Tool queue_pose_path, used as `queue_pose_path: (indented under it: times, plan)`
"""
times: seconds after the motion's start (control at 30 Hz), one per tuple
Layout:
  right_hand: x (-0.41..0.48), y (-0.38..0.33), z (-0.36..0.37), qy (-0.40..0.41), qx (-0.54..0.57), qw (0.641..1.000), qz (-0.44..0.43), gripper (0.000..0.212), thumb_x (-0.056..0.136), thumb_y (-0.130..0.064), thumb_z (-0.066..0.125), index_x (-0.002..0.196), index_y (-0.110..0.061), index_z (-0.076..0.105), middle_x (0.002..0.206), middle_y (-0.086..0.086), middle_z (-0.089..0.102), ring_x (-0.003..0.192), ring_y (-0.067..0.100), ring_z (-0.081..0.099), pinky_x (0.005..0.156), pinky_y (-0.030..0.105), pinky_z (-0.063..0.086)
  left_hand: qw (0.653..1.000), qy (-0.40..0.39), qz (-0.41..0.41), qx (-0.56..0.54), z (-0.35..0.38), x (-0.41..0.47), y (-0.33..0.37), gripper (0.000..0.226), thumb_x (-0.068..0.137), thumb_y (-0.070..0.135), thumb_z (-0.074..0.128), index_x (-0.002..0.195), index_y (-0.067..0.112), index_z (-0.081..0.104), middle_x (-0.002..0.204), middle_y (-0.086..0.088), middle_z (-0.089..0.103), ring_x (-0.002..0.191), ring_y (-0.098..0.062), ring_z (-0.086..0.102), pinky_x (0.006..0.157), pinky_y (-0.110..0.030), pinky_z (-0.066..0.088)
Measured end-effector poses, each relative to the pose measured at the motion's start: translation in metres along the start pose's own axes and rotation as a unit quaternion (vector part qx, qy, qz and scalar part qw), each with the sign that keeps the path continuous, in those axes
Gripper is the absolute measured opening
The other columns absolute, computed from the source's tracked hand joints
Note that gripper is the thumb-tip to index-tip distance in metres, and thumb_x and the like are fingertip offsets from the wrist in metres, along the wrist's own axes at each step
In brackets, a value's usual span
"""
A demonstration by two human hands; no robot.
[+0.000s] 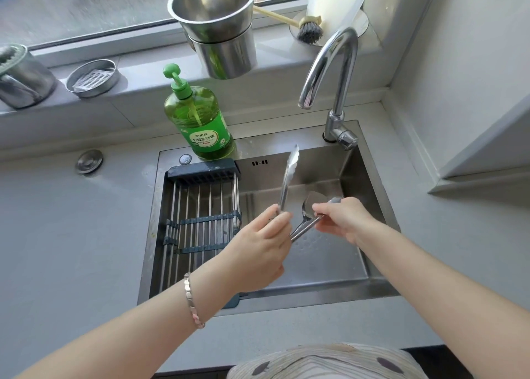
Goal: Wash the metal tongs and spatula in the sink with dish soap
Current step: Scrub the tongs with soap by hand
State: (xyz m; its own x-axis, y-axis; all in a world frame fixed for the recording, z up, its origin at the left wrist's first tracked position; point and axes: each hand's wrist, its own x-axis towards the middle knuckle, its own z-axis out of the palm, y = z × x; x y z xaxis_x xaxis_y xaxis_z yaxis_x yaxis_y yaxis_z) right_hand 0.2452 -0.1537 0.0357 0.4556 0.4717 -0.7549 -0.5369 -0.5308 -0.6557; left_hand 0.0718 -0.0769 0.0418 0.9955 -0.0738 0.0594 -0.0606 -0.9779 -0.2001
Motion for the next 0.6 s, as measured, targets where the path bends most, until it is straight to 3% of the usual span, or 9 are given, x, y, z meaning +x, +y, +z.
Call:
queue_pose_path:
  times: [0.13, 0.2, 0.27, 0.3, 0.33, 0.37, 0.43, 0.53, 0.6]
  plan:
    - [0.000, 0.001, -0.001, 0.007, 0.108, 0.994, 0.006, 0.017, 0.098, -0.010, 0.043, 0.087, 0.000, 0.052, 0.071, 0.013, 0.054, 0.059, 0.017, 0.057, 0.039, 0.023, 0.053, 0.983, 0.115, -0.086, -0.111, 0.011, -0.009, 0.002, 0.042, 0.071, 0.014, 0.049, 0.113, 0.008, 0.055, 0.134, -0.011, 0.039, 0.131, -0.032, 0.034, 0.110, -0.050, 0.031]
    - [-0.002, 0.001, -0.001, 0.005, 0.134, 0.991, 0.005, 0.029, 0.101, -0.016, 0.035, 0.090, 0.004, 0.052, 0.074, 0.016, 0.057, 0.063, 0.021, 0.059, 0.041, 0.024, 0.055, 0.911, 0.105, -0.260, -0.301, 0.003, -0.007, 0.007, 0.066, 0.079, 0.015, 0.057, 0.139, 0.019, 0.028, 0.143, 0.002, 0.020, 0.135, -0.027, 0.031, 0.108, -0.041, 0.038]
    - [-0.005, 0.002, 0.002, -0.018, 0.146, 0.989, -0.003, 0.038, 0.103, -0.020, 0.029, 0.087, 0.006, 0.053, 0.075, 0.019, 0.059, 0.066, 0.024, 0.061, 0.045, 0.026, 0.056, 0.706, -0.007, -0.442, -0.553, -0.014, 0.003, 0.009, 0.085, 0.084, 0.024, 0.066, 0.147, 0.024, 0.009, 0.143, 0.005, 0.023, 0.122, -0.018, 0.050, 0.093, -0.029, 0.050]
    - [-0.008, 0.002, 0.004, -0.040, 0.152, 0.988, -0.007, 0.041, 0.103, -0.021, 0.027, 0.086, 0.006, 0.053, 0.075, 0.020, 0.060, 0.066, 0.025, 0.062, 0.048, 0.026, 0.057, 0.583, -0.051, -0.487, -0.649, -0.018, 0.008, 0.007, 0.079, 0.085, 0.026, 0.066, 0.146, 0.020, 0.016, 0.139, -0.003, 0.039, 0.103, -0.016, 0.062, 0.078, -0.026, 0.056]
    - [-0.010, 0.001, 0.004, -0.069, 0.159, 0.985, -0.010, 0.043, 0.103, -0.022, 0.024, 0.087, 0.005, 0.053, 0.076, 0.020, 0.061, 0.066, 0.026, 0.063, 0.050, 0.027, 0.057, 0.500, -0.073, -0.498, -0.705, -0.017, 0.011, 0.005, 0.063, 0.086, 0.026, 0.064, 0.138, 0.011, 0.033, 0.122, -0.007, 0.059, 0.080, -0.014, 0.068, 0.063, -0.023, 0.057]
    - [-0.014, 0.000, 0.004, -0.096, 0.172, 0.980, -0.016, 0.041, 0.104, -0.020, 0.023, 0.091, 0.006, 0.052, 0.079, 0.021, 0.061, 0.066, 0.027, 0.065, 0.053, 0.028, 0.058, 0.486, -0.085, -0.496, -0.715, -0.016, 0.012, 0.003, 0.042, 0.088, 0.024, 0.062, 0.124, 0.005, 0.049, 0.094, -0.006, 0.070, 0.057, -0.010, 0.064, 0.050, -0.020, 0.052]
    - [-0.015, -0.002, -0.001, -0.114, 0.186, 0.975, -0.043, 0.029, 0.102, -0.008, 0.027, 0.110, 0.010, 0.048, 0.089, 0.023, 0.062, 0.072, 0.027, 0.067, 0.064, 0.031, 0.058, 0.532, -0.087, -0.498, -0.679, -0.014, 0.009, 0.001, 0.028, 0.090, 0.020, 0.060, 0.096, -0.007, 0.063, 0.054, 0.000, 0.060, 0.036, -0.008, 0.044, 0.039, -0.016, 0.038]
    - [0.000, 0.000, -0.024, 0.033, -0.025, 0.981, -0.191, 0.038, 0.096, 0.002, 0.038, 0.134, 0.003, 0.040, 0.124, 0.019, 0.057, 0.103, 0.024, 0.061, 0.090, 0.027, 0.047, 0.577, -0.091, -0.503, -0.636, -0.011, 0.001, -0.002, 0.037, 0.089, 0.023, 0.062, 0.090, -0.014, 0.062, 0.051, -0.003, 0.045, 0.039, -0.010, 0.037, 0.040, -0.015, 0.035]
    - [-0.006, 0.004, -0.033, 0.081, -0.260, 0.890, -0.365, 0.041, 0.098, -0.014, 0.038, 0.138, -0.005, 0.042, 0.140, 0.001, 0.045, 0.128, 0.013, 0.043, 0.106, 0.017, 0.027, 0.585, -0.094, -0.503, -0.630, -0.014, 0.001, -0.003, 0.035, 0.088, 0.024, 0.062, 0.090, -0.011, 0.064, 0.052, -0.002, 0.043, 0.040, -0.010, 0.036, 0.040, -0.015, 0.035]
